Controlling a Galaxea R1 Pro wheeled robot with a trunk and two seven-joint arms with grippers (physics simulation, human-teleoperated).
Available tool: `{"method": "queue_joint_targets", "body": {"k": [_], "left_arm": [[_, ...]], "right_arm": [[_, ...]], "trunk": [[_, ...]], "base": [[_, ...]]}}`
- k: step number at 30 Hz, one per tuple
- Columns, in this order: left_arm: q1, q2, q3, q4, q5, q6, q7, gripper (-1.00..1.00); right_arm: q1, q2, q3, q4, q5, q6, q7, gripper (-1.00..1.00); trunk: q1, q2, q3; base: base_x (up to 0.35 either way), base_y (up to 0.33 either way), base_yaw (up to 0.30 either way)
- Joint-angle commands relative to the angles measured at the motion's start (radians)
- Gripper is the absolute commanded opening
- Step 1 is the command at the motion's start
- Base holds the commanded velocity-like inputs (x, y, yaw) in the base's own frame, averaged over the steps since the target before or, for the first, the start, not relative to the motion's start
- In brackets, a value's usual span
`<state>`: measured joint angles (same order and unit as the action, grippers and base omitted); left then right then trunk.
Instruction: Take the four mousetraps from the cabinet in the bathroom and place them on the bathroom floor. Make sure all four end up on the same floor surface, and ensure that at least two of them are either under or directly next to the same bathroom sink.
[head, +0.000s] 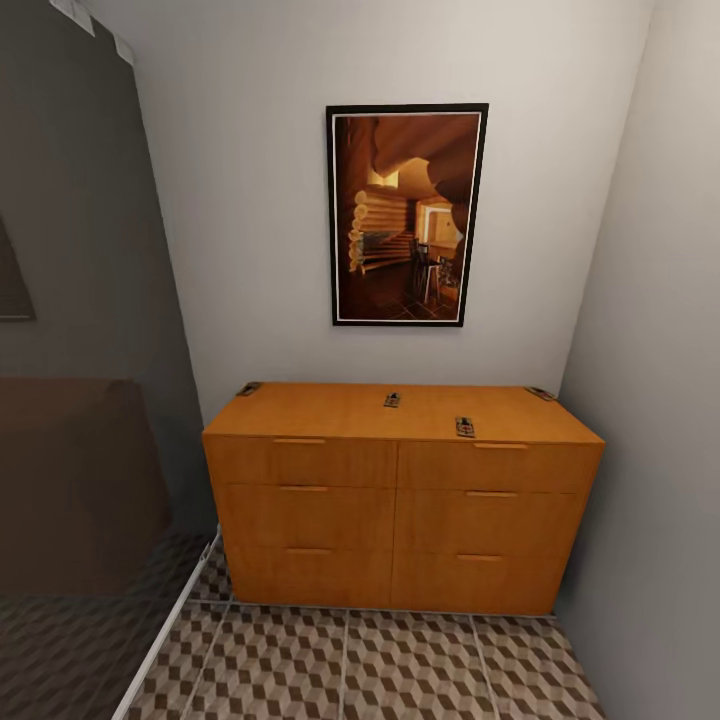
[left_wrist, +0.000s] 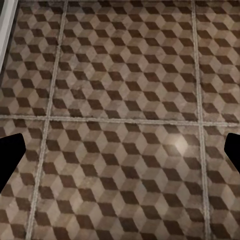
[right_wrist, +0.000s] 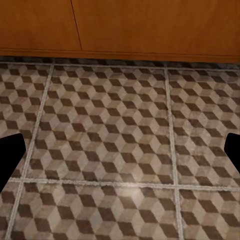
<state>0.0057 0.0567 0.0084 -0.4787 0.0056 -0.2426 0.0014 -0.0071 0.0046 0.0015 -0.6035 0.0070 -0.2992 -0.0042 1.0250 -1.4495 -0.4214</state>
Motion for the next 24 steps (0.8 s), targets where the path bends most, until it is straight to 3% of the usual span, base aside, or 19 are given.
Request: {"method": "queue_joint_targets", "body": {"k": [1,24], "left_arm": [[0.000,0.000,0.001,-0.001,0.001,-0.001,0.000,1.00],[0.000,-0.011,-0.001,0.004,0.001,-0.001,0.000,1.00]], "right_arm": [[-0.001,0.000,0.000,0.001,0.001,-0.003,0.000,1.00],[-0.001,0.000,-0.001,0.001,0.000,-0.004,-0.001,1.00]], "trunk": [[0.000,0.000,-0.001],[0.000,0.000,-0.001]], "base": [[0.000,0.000,0.000],[0.000,0.000,0.000]]}}
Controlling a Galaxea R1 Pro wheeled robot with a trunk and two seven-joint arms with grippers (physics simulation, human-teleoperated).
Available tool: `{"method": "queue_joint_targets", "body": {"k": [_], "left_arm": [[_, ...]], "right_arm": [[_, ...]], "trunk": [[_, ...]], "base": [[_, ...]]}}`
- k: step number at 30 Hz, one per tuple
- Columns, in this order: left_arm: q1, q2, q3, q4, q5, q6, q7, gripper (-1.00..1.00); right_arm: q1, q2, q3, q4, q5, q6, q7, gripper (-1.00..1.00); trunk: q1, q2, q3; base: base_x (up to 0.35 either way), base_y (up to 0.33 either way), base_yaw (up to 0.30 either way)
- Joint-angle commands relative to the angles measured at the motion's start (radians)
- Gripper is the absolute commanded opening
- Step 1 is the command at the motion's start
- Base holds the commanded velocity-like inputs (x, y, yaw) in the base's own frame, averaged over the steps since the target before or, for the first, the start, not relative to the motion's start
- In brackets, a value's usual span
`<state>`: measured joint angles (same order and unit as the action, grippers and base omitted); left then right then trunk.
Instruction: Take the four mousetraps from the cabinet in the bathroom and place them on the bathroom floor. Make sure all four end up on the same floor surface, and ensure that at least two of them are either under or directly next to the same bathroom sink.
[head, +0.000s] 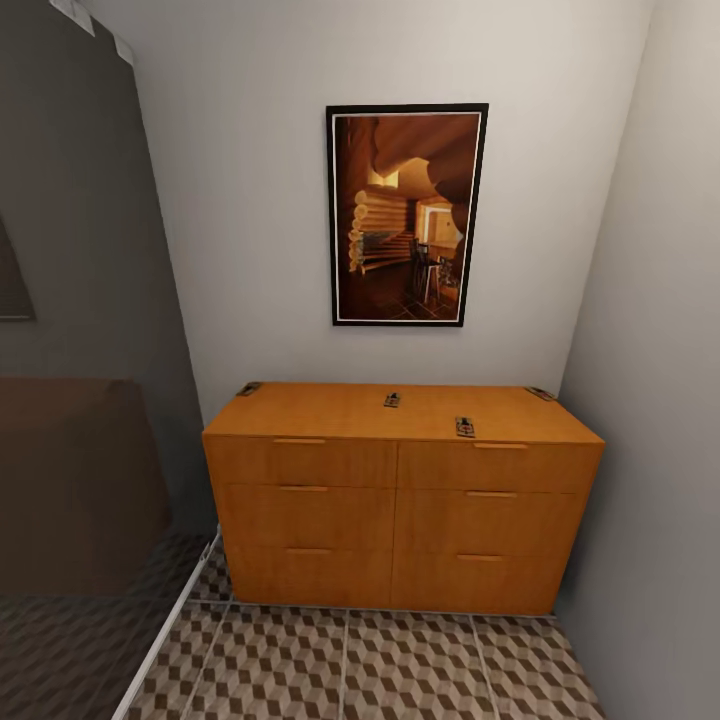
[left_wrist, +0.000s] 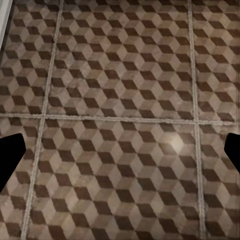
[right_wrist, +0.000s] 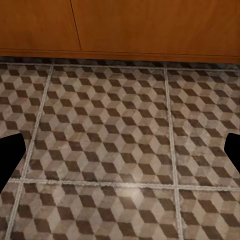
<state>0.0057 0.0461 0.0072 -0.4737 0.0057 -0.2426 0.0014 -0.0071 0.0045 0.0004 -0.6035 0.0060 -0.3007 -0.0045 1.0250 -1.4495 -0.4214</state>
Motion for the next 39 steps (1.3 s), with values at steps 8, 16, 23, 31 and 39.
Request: {"method": "queue_joint_targets", "body": {"k": [8,16,23,31,39], "left_arm": [[0.000,-0.003,-0.001,0.001,0.001,-0.001,-0.001,1.00],[0.000,-0.003,-0.002,0.000,0.001,0.000,0.000,1.00],[0.000,-0.003,-0.003,0.001,0.002,0.000,0.000,1.00],[0.000,-0.003,-0.003,0.001,0.001,0.000,0.000,1.00],[0.000,-0.003,-0.004,0.001,0.001,0.000,0.000,1.00]], "right_arm": [[-0.001,0.000,0.000,0.001,0.000,-0.004,-0.001,1.00],[-0.001,0.004,0.001,0.001,0.000,-0.015,-0.001,1.00],[-0.001,0.004,0.000,0.001,0.000,-0.017,-0.001,1.00],[-0.001,0.002,0.000,0.001,0.000,-0.017,0.000,1.00],[-0.001,0.001,0.000,0.001,0.000,-0.018,0.000,1.00]], "trunk": [[0.000,0.000,-0.001],[0.000,0.000,-0.001],[0.000,0.000,-0.001],[0.000,0.000,-0.001],[0.000,0.000,-0.001]], "base": [[0.000,0.000,0.000],[0.000,0.000,0.000],[0.000,0.000,0.000],[0.000,0.000,0.000],[0.000,0.000,0.000]]}}
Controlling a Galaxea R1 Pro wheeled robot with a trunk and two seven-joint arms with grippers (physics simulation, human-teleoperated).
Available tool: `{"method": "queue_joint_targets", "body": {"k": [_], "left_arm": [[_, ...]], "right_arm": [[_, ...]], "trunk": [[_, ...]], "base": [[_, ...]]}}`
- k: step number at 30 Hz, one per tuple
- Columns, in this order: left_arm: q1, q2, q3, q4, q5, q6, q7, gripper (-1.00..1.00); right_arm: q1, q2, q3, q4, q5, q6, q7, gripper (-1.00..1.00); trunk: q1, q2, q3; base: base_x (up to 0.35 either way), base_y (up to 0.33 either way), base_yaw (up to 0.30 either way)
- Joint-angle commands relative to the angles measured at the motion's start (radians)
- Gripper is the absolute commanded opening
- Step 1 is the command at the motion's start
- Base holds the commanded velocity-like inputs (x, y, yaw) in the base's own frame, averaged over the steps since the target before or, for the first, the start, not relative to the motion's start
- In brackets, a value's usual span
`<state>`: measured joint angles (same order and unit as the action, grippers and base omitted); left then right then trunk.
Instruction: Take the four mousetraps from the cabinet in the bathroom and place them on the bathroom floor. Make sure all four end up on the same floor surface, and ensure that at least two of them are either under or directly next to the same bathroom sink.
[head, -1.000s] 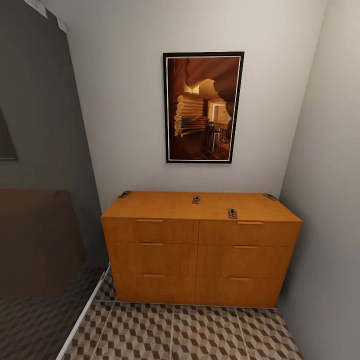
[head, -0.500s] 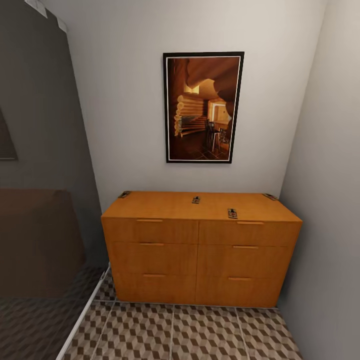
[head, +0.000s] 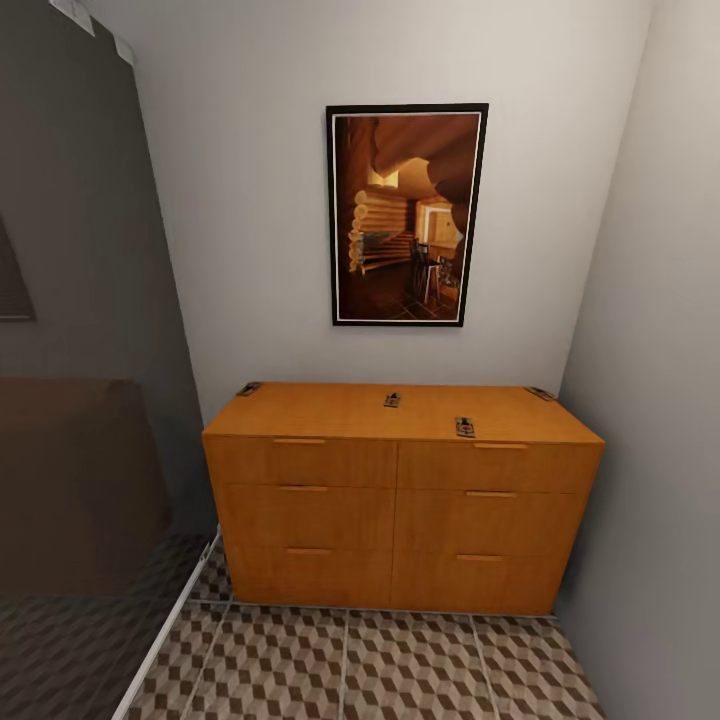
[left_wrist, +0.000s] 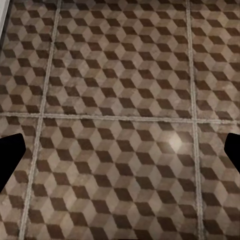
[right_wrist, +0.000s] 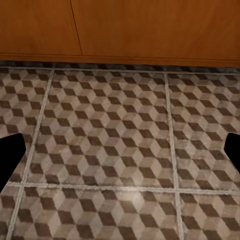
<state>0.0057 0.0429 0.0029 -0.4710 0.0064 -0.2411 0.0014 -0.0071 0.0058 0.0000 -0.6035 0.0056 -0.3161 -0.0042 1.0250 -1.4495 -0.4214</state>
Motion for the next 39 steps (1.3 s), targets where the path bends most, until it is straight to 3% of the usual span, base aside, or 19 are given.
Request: {"method": "queue_joint_targets", "body": {"k": [1,39], "left_arm": [[0.000,0.000,0.000,-0.001,0.001,-0.001,0.000,1.00],[0.000,0.000,0.001,0.002,0.001,-0.001,0.000,1.00]], "right_arm": [[-0.001,0.000,0.001,0.001,0.001,-0.004,0.000,1.00],[-0.001,0.000,0.003,0.001,0.002,-0.038,0.000,1.00]], "trunk": [[0.000,0.000,-0.001],[0.000,0.000,-0.001]], "base": [[0.000,0.000,0.000],[0.000,0.000,0.000]]}}
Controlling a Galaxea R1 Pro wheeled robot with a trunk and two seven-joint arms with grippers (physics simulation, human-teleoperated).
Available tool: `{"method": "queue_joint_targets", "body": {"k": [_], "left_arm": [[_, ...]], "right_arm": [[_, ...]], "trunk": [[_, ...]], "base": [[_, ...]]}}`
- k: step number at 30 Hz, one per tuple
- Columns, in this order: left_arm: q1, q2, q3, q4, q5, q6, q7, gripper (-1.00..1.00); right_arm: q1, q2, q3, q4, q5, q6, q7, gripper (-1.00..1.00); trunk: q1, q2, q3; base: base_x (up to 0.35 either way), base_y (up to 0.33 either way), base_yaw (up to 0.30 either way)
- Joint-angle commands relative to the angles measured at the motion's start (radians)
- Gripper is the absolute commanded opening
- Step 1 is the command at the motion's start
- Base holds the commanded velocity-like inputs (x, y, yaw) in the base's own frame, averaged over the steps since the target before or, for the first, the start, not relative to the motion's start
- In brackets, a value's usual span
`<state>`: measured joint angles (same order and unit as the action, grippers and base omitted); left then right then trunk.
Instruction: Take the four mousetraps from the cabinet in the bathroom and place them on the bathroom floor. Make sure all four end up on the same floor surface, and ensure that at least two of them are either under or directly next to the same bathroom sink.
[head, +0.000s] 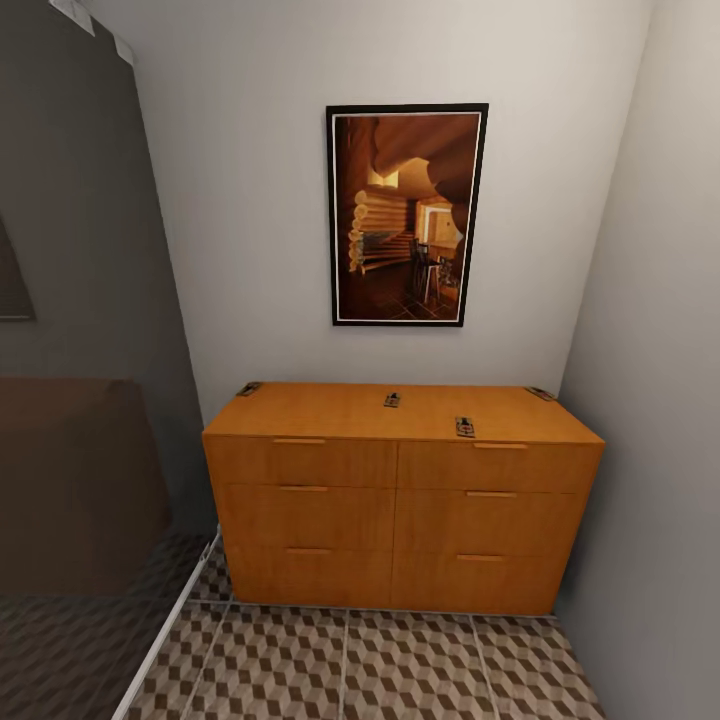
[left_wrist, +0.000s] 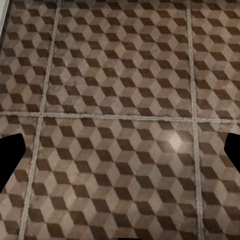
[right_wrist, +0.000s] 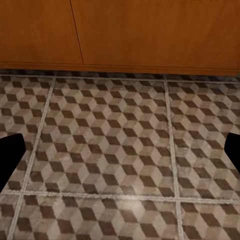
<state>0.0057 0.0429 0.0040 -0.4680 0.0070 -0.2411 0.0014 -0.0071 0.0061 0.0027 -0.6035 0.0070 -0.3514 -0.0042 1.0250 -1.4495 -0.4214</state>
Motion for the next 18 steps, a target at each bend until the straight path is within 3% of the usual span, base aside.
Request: {"method": "queue_joint_targets", "body": {"k": [1,12,18], "left_arm": [[0.000,0.000,0.000,-0.001,0.001,-0.001,0.000,1.00],[0.000,0.000,0.000,-0.001,0.001,-0.001,0.000,1.00],[0.000,0.000,-0.001,0.001,0.001,-0.001,0.000,1.00]], "right_arm": [[-0.001,0.000,0.000,0.001,0.001,-0.003,0.000,1.00],[-0.001,-0.003,-0.003,-0.001,0.002,-0.003,-0.002,1.00],[-0.001,-0.024,-0.004,-0.018,0.002,0.002,-0.024,1.00]], "trunk": [[0.000,0.000,-0.001],[0.000,0.000,-0.001],[0.000,0.000,-0.001]], "base": [[0.000,0.000,0.000],[0.000,0.000,0.000],[0.000,0.000,0.000]]}}
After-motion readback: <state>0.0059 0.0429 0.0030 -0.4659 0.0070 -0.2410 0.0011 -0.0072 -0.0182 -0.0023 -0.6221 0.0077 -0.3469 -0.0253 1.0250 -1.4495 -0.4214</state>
